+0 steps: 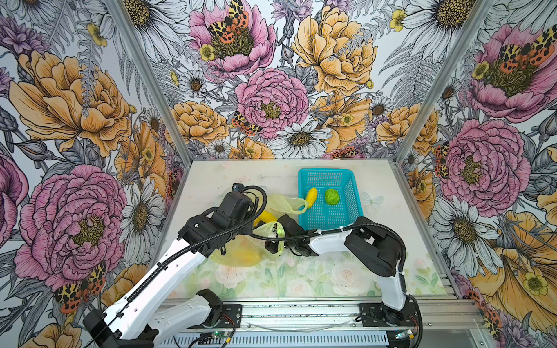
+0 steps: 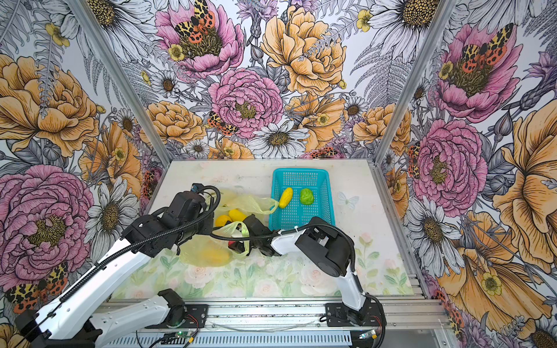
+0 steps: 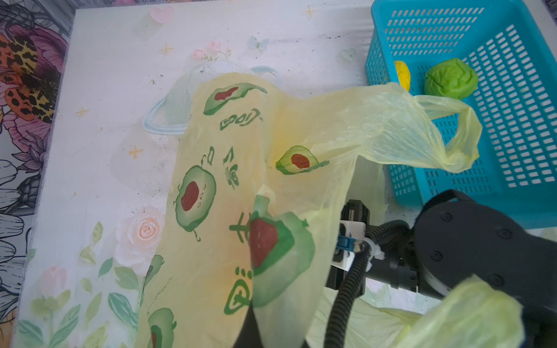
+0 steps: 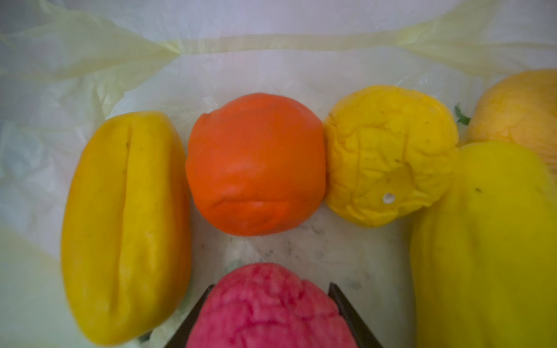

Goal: Untie the knot of the plastic bag and take out the fruit
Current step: 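Lower the right gripper into the bag and grasp the pink fruit, then carry the pink fruit with the right gripper into the teal basket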

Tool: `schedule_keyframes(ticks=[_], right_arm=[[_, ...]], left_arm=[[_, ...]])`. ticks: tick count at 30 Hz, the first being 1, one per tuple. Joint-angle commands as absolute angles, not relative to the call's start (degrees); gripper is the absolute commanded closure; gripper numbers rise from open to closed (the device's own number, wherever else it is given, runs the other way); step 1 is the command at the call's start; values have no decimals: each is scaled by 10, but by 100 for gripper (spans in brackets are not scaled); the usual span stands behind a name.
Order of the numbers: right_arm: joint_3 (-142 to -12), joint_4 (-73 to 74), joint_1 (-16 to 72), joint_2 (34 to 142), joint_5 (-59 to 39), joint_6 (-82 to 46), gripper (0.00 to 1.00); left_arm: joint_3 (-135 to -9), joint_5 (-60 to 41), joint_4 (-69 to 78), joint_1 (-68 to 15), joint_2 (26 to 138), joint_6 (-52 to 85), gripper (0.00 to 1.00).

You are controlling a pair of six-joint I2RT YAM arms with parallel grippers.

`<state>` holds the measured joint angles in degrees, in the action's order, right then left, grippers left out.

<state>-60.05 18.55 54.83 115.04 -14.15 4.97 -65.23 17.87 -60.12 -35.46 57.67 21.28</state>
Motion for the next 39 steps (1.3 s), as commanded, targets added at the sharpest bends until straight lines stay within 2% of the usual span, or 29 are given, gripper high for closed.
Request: schedule_keyframes(ticks=[1,3,8,12,14,19,22,29,35,39], right_arm=[[-570,252,550,1095,-110,31,74],[-551,265,547,1070,-102,22,77],[-509,285,542,1015,-96,11,82],[-467,313,537,974,-96,10,84],[-450,314,533,949,-81,10,85],[-403,326,519,878,-64,-1,85],[-388,315,517,827,-48,-12,89],[-321,308,499,676,41,-50,95],[-265,302,414,576,90,-109,98],[-254,295,340,577,90,-150,99]], left_arm=[[-608,78,-553,-332,547,241,100],[-612,80,-555,-341,541,231,100],[-605,48,-546,-294,530,228,100],[-581,-96,-502,-164,533,226,100],[-579,-93,-500,-137,529,227,100],[-580,-48,-506,-184,515,226,100],[-583,-57,-508,-186,535,226,100],[-594,-26,-527,-247,560,224,100],[-595,-18,-531,-259,553,225,100],[-596,5,-538,-278,551,232,100]])
